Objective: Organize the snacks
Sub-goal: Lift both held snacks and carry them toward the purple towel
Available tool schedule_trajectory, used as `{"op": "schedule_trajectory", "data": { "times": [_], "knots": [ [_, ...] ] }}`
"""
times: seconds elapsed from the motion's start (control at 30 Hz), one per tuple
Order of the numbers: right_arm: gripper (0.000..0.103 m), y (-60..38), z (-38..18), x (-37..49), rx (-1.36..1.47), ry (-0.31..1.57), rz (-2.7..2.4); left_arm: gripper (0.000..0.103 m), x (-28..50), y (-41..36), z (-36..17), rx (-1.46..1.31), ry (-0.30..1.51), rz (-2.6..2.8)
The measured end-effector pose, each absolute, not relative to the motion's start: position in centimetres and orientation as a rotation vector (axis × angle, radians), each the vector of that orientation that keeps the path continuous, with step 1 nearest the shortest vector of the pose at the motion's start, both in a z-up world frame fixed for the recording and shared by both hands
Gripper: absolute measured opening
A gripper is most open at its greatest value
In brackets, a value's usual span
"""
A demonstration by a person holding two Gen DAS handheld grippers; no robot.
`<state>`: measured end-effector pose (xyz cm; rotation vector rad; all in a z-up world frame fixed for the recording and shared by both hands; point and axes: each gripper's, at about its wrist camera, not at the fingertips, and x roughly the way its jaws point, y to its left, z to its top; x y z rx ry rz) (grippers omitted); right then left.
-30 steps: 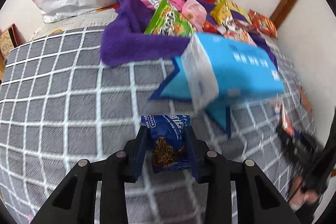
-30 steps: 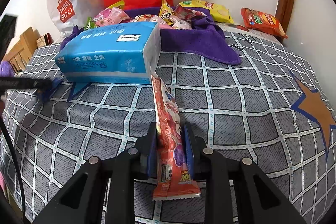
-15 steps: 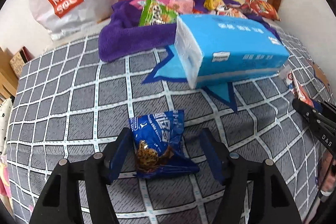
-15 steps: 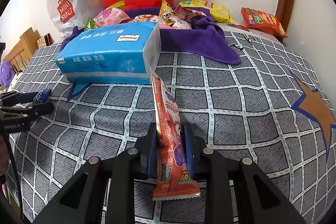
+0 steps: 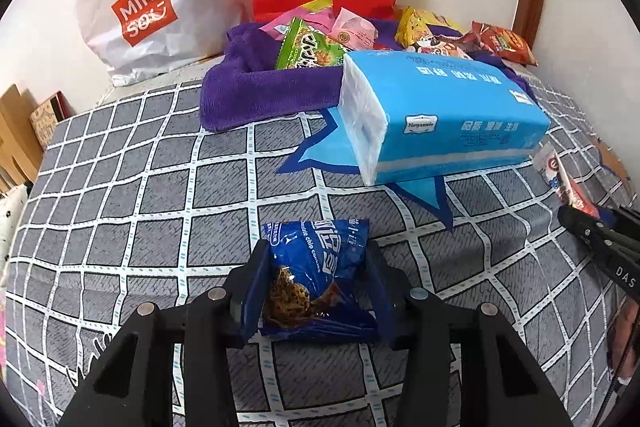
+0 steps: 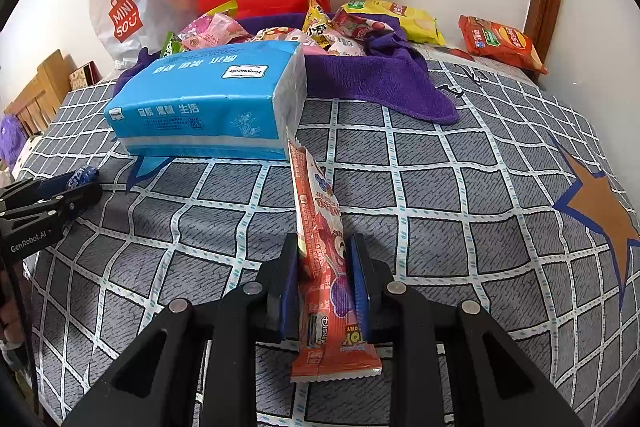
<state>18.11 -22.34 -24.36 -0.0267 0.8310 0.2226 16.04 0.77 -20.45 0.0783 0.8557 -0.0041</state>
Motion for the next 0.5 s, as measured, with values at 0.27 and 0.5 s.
{"op": "schedule_trajectory", "data": {
  "times": [0.27, 0.5],
  "knots": [
    [0.025, -22.32, -24.38, 18.10, -0.026, 0.831, 0.223, 0.045, 16.05, 0.92, -20.47, 0.070, 0.856, -0.009],
    [0.025, -22.36, -24.37, 18.11, -0.025, 0.831, 0.223, 0.044, 16.06, 0.98, -20.45, 0.065, 0.856, -0.012]
  ]
}}
